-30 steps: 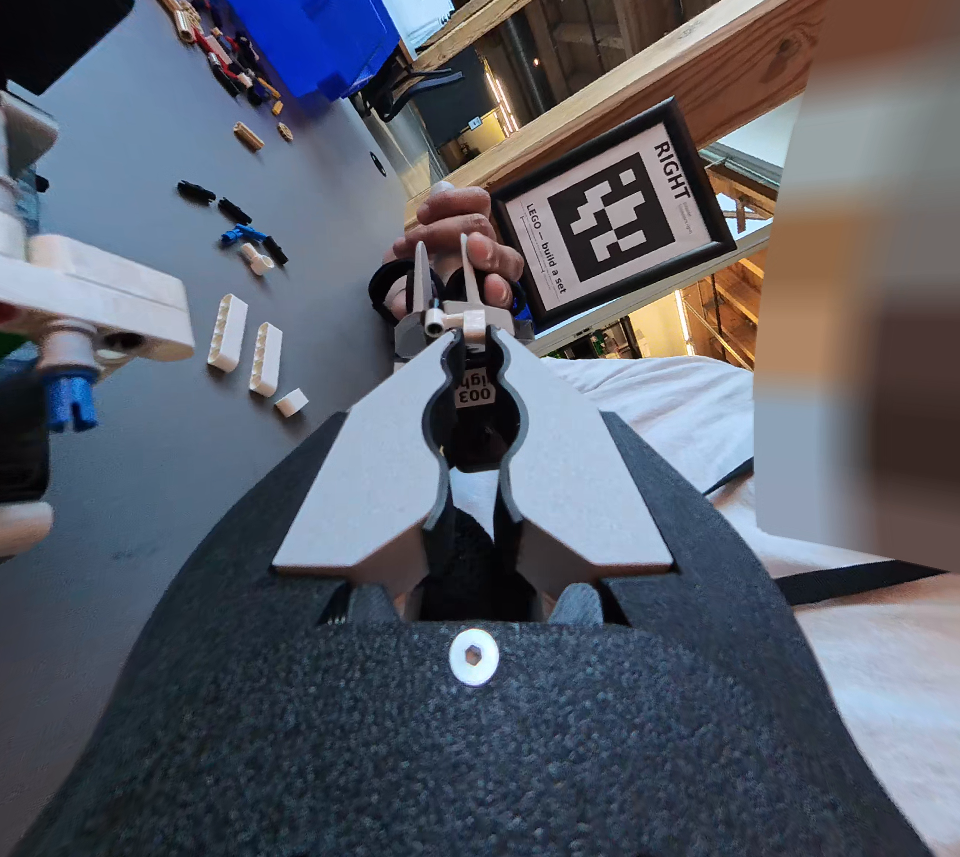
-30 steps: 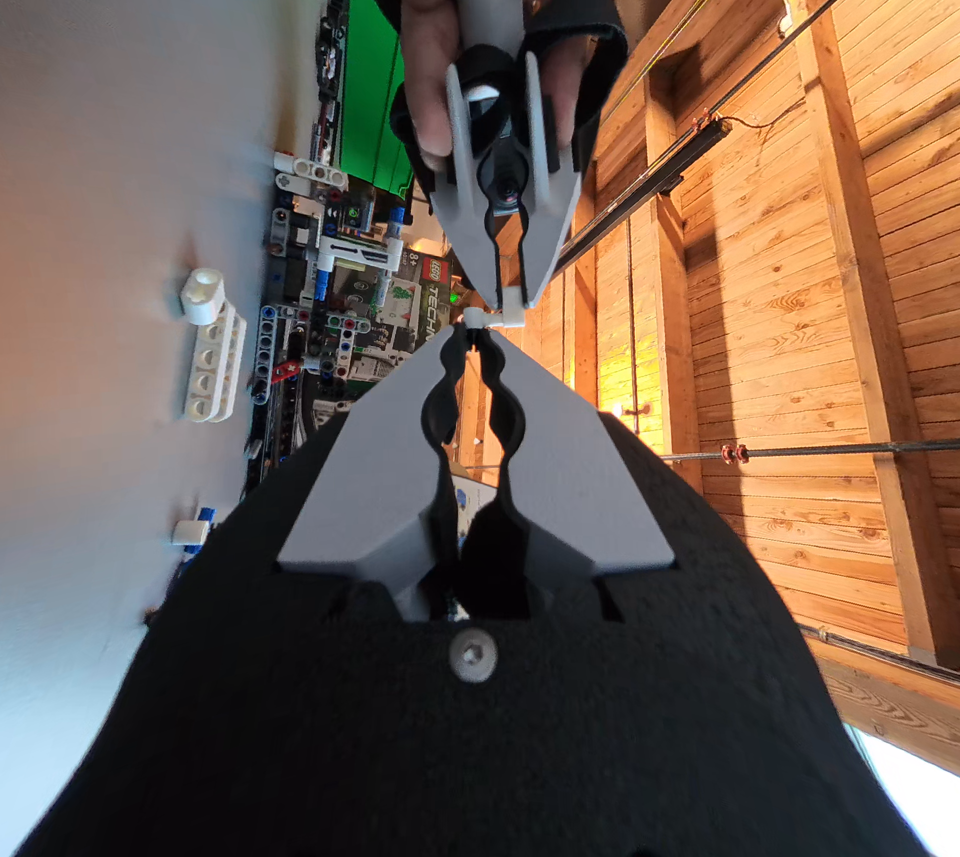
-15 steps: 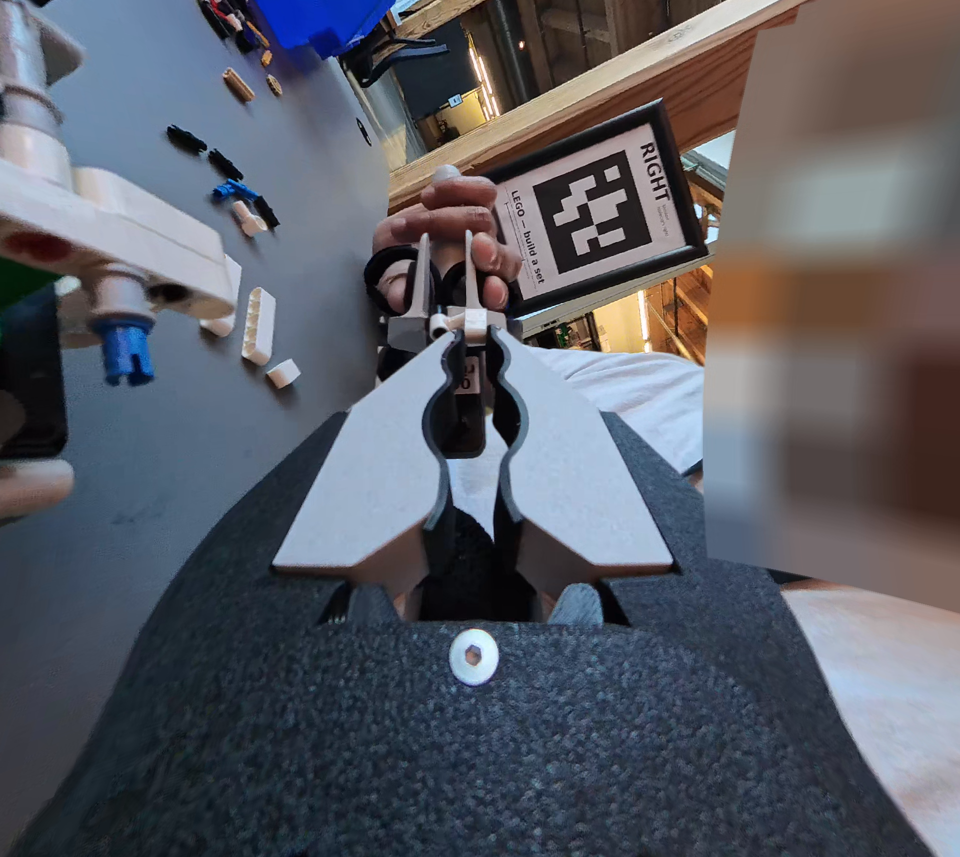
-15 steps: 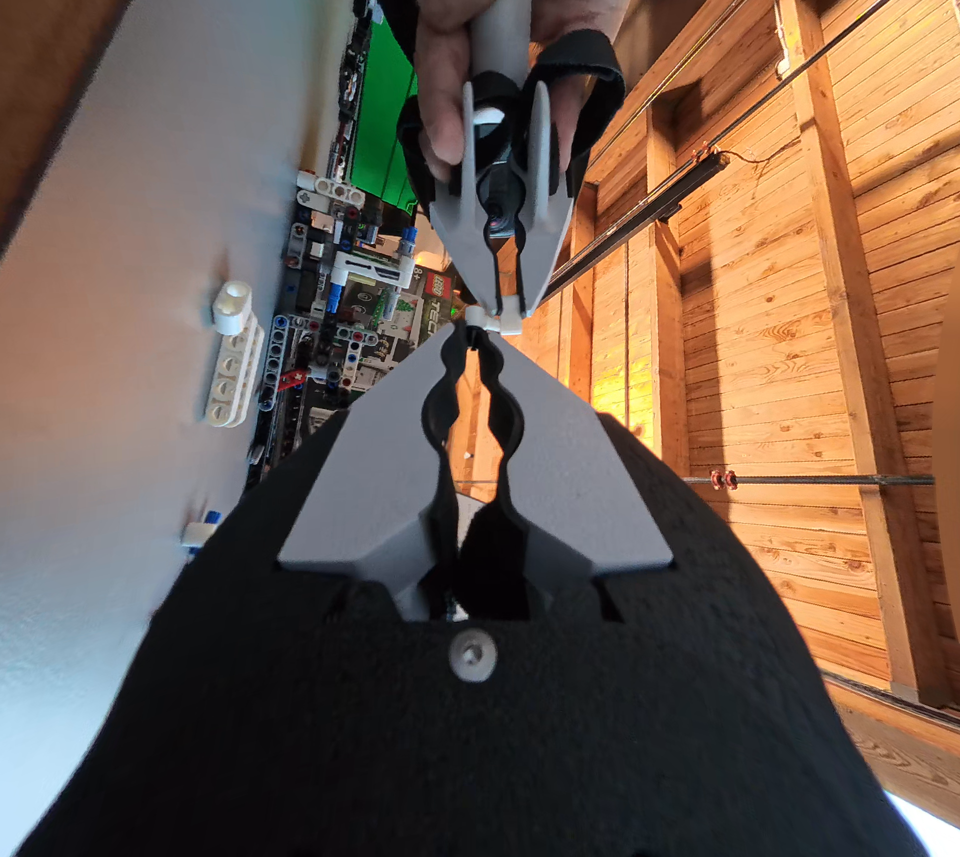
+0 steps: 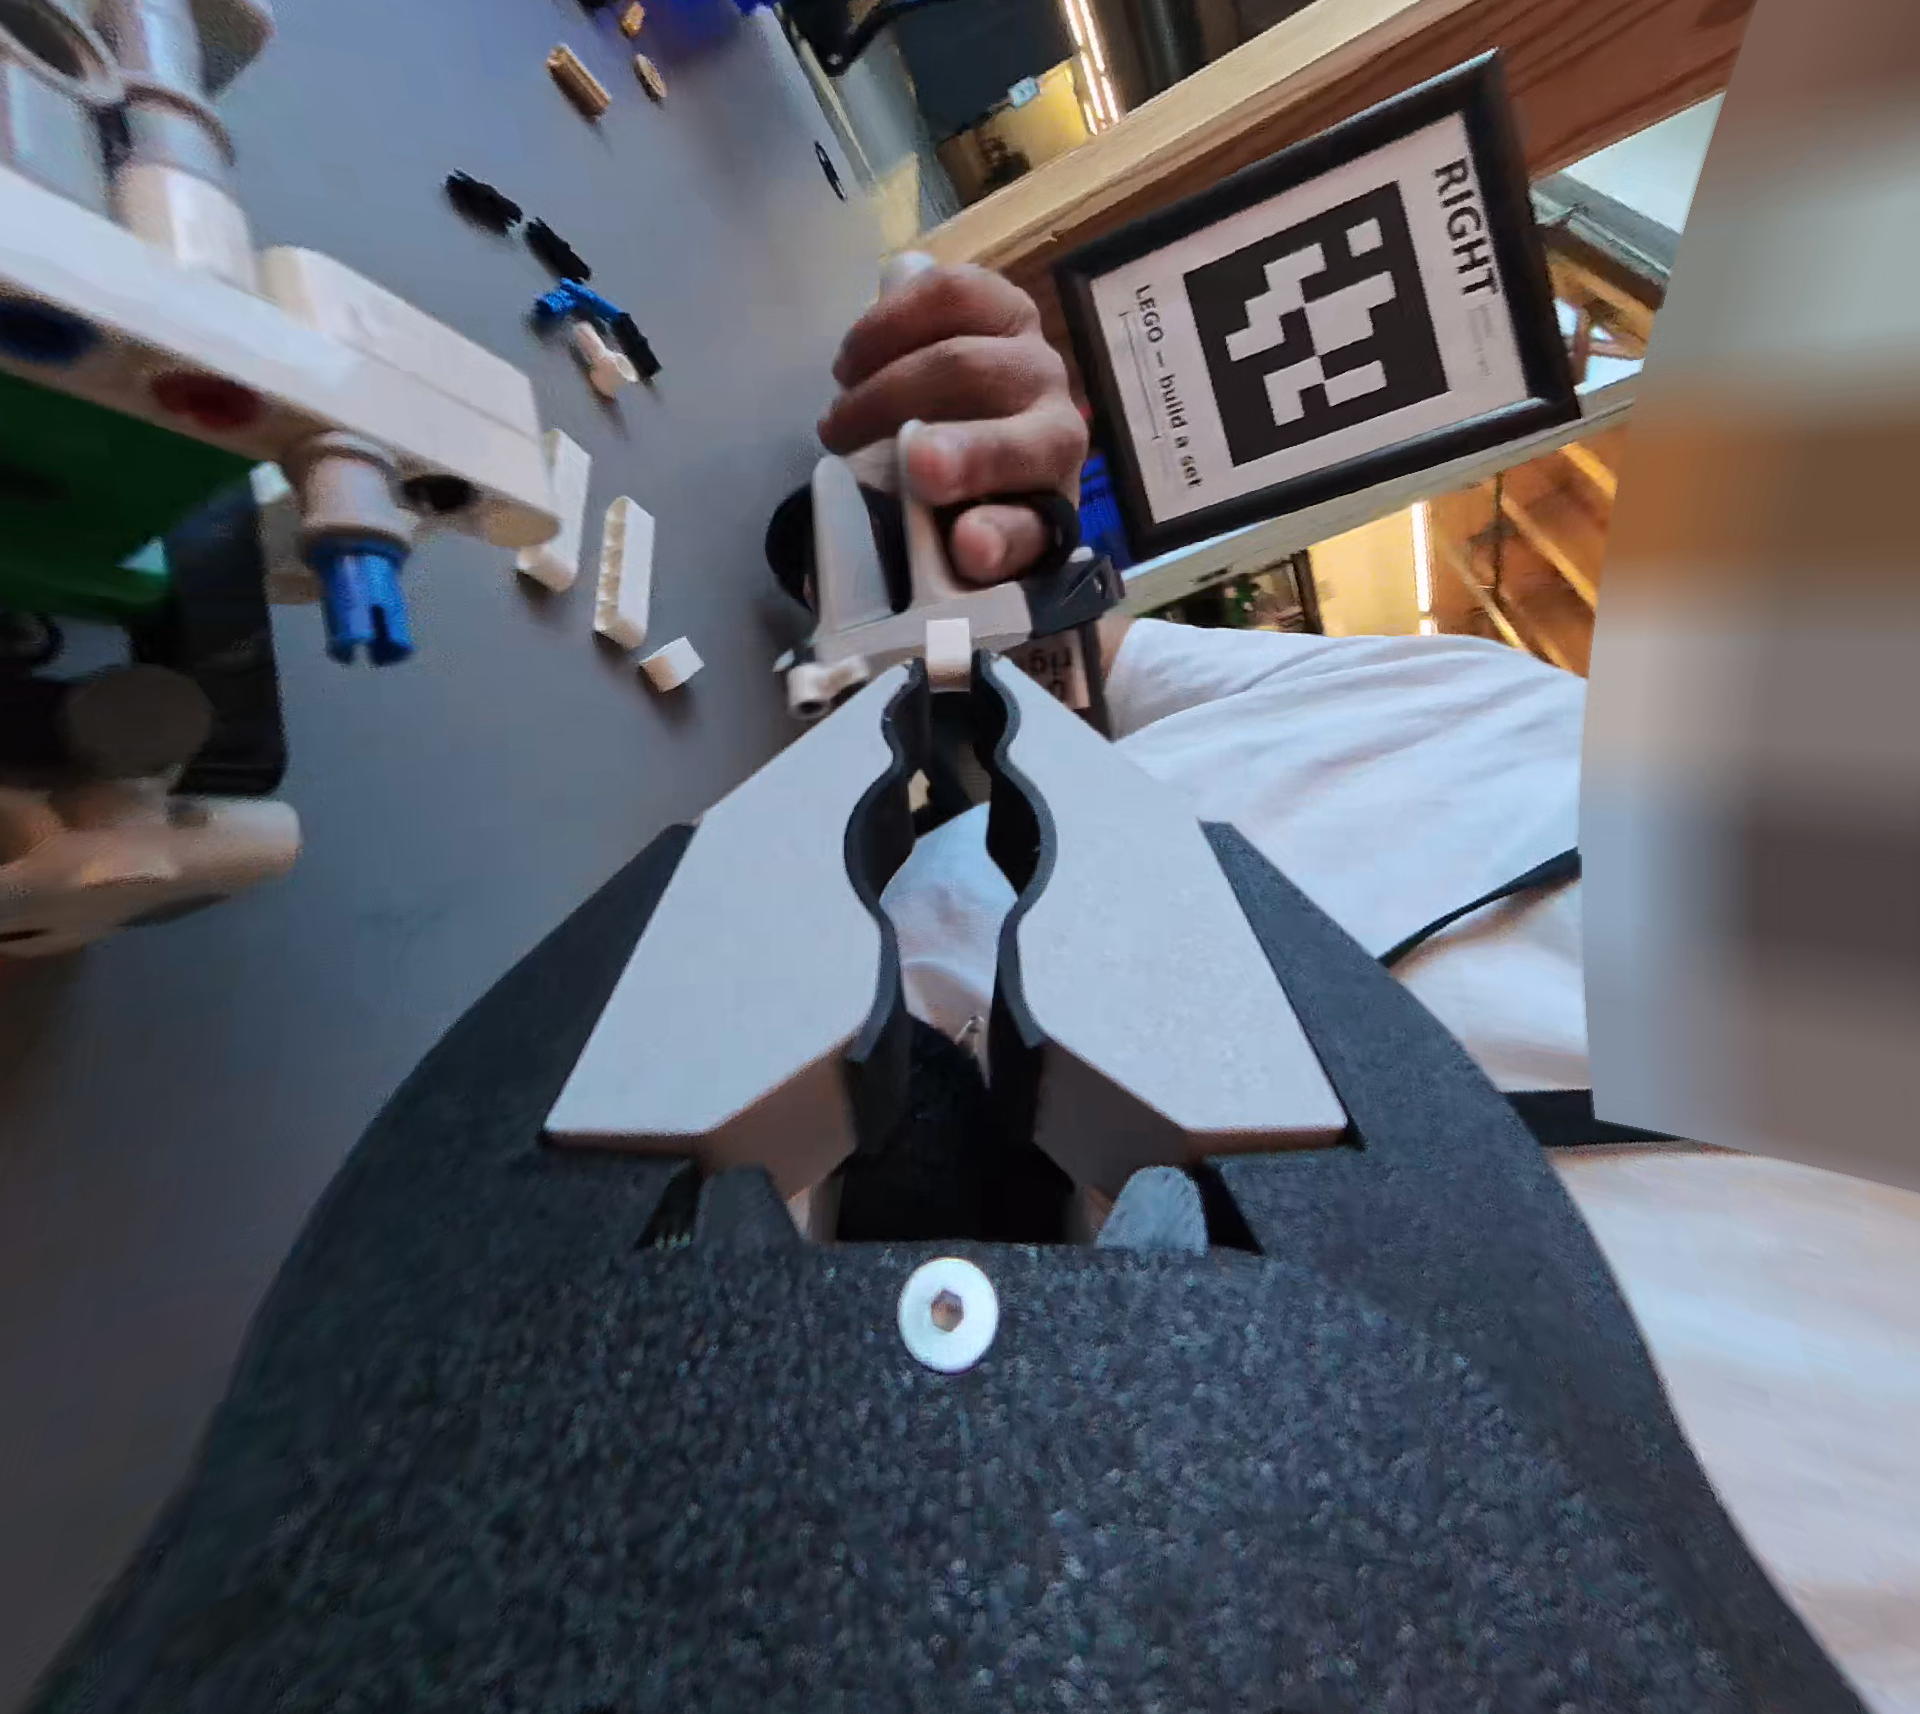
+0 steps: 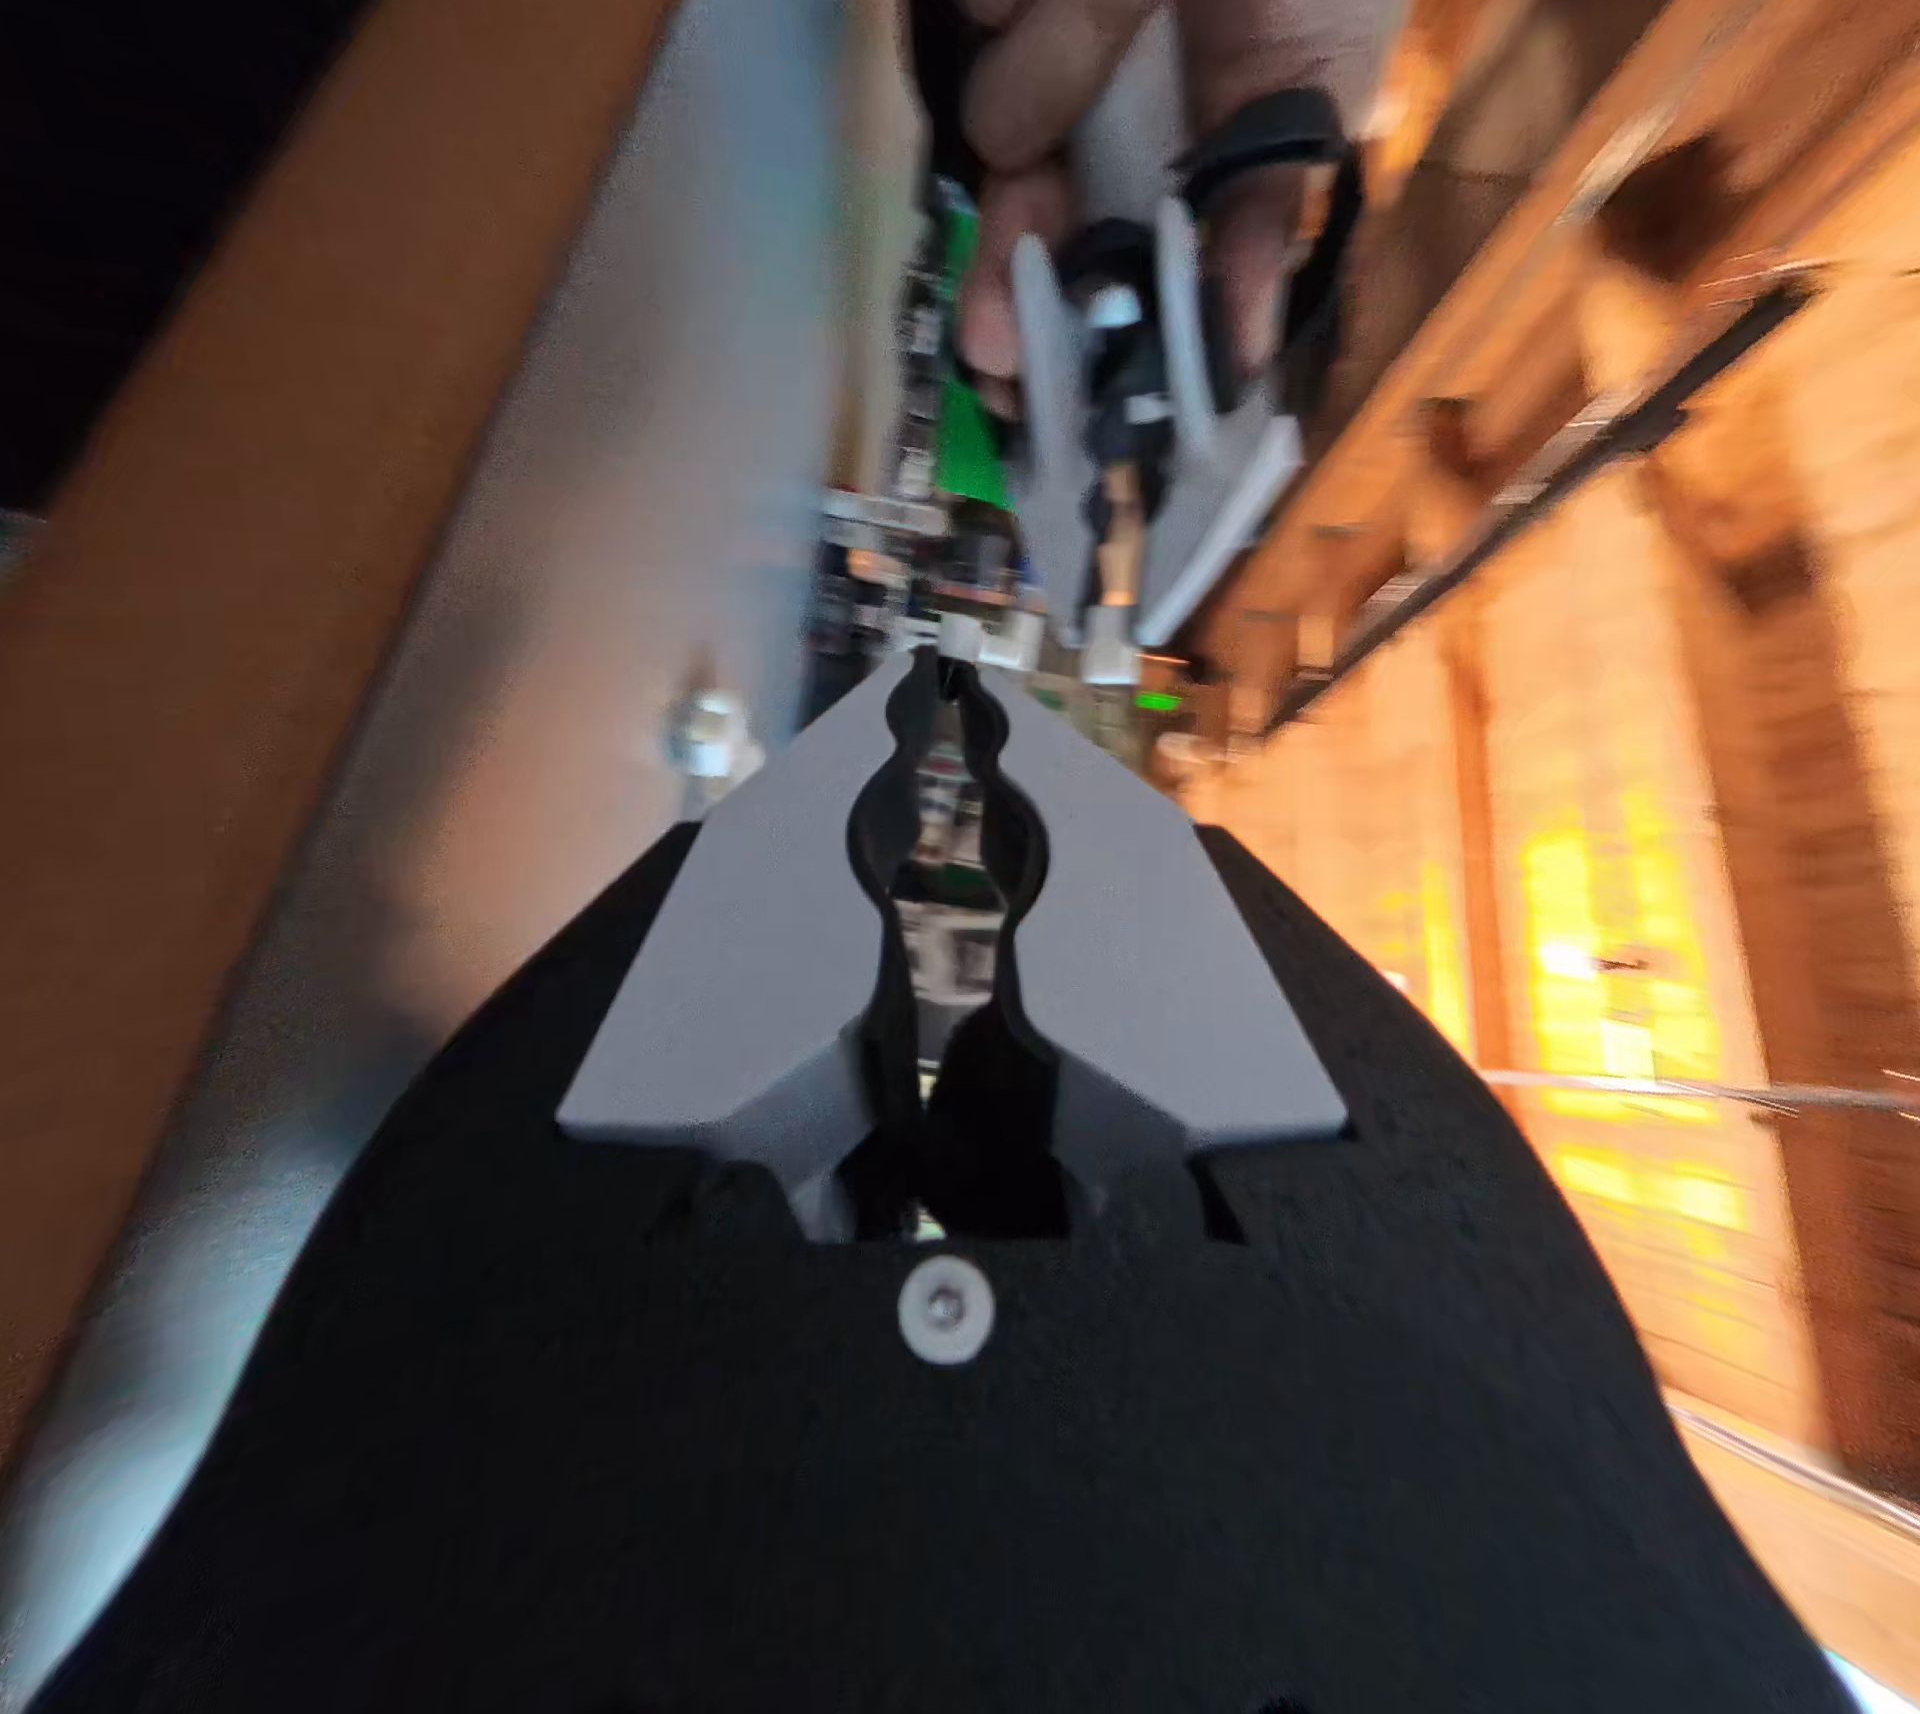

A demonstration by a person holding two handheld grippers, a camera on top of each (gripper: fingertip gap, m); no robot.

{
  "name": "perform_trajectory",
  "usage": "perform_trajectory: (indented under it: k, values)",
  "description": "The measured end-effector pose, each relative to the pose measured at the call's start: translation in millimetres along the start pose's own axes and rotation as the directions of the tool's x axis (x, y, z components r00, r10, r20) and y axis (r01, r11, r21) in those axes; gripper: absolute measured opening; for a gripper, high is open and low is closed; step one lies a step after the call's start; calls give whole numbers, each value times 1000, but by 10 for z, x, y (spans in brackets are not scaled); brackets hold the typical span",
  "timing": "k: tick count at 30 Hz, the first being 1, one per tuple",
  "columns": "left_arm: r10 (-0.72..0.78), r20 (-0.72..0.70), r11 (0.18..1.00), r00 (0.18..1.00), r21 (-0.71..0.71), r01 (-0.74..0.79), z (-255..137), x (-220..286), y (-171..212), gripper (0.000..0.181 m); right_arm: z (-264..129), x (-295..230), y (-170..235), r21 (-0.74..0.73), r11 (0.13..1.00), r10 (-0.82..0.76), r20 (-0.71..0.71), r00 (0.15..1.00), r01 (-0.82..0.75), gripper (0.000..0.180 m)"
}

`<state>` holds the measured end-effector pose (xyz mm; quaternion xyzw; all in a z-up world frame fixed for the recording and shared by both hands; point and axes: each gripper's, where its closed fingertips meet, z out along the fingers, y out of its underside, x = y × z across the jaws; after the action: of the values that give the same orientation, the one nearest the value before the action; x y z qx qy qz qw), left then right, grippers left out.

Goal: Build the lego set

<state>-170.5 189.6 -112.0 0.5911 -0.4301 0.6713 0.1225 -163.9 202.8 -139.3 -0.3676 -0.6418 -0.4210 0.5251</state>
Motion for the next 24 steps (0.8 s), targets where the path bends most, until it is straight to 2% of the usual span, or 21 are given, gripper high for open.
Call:
perform_trajectory:
  k: [1,3,5,6,9,10,15,17,19,21,24]
  values:
    - [24,21,1000,999,8,-24,-29,-4,-3,4,-1,-125,-20,4,997,75,97,992,-75,2]
    - [93,58,996,994,14,-94,-100,34,27,4,-47,-82,-27,-45,976,219,140,966,-214,2]
    - [192,155,981,969,0,-194,-171,14,108,4,-121,-131,-182,-41,934,353,277,894,-356,3]
    - [240,205,970,949,-16,-242,-196,-5,167,4,-120,-150,-158,-101,922,386,291,875,-373,3]
    - [347,370,934,862,-56,-352,-251,-142,314,5,-137,-297,-139,-167,958,278,355,892,-232,4]
    - [369,408,924,835,-64,-377,-260,-181,351,5,-148,-354,-134,-189,957,280,399,873,-220,4]
    - [426,457,882,781,-19,-471,-230,-164,401,5,-211,-384,-117,-274,912,407,502,763,-306,4]
    - [444,468,869,764,-18,-494,-200,-137,387,5,-171,-237,-161,-206,932,361,439,823,-298,4]
    - [427,523,879,738,-48,-474,-206,-220,350,5,-138,-133,-163,-136,982,172,340,925,-132,4]
    - [400,516,890,757,-22,-455,-181,-210,278,4,-116,-175,-210,-101,995,36,307,951,-5,4]
    - [388,521,909,760,-82,-408,-130,-335,283,5,-91,-310,-235,-98,995,9,345,939,26,4]
